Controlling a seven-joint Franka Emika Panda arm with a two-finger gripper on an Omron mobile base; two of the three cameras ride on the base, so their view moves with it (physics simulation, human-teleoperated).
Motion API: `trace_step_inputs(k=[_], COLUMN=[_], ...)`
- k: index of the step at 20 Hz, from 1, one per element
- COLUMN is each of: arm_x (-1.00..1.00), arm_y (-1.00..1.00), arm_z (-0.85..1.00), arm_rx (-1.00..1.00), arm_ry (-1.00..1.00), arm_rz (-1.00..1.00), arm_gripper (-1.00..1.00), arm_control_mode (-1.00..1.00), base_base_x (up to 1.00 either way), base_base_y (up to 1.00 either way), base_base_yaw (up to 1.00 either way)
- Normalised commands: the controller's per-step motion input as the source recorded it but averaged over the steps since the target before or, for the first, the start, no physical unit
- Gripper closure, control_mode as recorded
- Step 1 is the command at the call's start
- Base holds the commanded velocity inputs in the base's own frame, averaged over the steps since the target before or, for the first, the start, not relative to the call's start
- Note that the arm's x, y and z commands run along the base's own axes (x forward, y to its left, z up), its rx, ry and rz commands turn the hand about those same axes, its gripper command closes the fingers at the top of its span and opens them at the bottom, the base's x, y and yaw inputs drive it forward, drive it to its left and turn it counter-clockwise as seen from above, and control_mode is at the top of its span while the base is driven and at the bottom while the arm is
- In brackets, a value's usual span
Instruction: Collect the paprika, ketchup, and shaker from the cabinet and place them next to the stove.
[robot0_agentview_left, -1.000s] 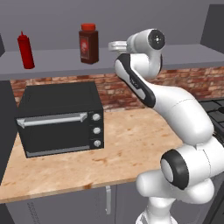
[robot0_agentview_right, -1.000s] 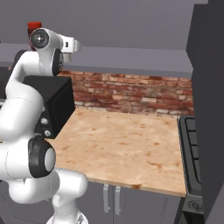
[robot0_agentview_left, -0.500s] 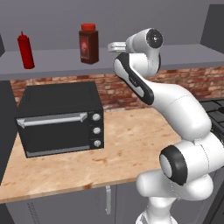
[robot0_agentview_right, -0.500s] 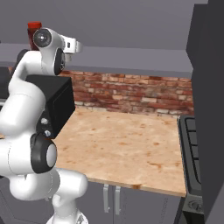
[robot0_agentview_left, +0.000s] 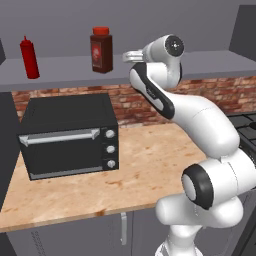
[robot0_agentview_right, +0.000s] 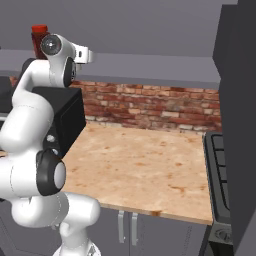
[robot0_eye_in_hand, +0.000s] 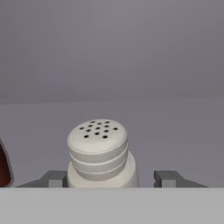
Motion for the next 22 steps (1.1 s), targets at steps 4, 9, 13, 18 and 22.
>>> trace_step_inputs(k=[4,9,13,18,22], arm_x=[0.05,0.0,0.0,-0.08,-0.1], arm_y=[0.0,0.0,0.0,0.0,0.0], arm_z=[-0.01,0.0,0.0,-0.02,-0.06], arm_rx=[0.0,0.0,0.0,0.0,0.0], arm_ry=[0.0,0.0,0.0,0.0,0.0], arm_rz=[0.0,0.0,0.0,0.0,0.0], arm_gripper=[1.0,1.0,1.0,1.0,1.0], arm_control_mode=[-1.0,-1.0,-1.0,-1.0,-1.0], base_base_x=[0.0,0.0,0.0,0.0,0.0], base_base_y=[0.0,0.0,0.0,0.0,0.0], base_base_yaw=[0.0,0.0,0.0,0.0,0.0])
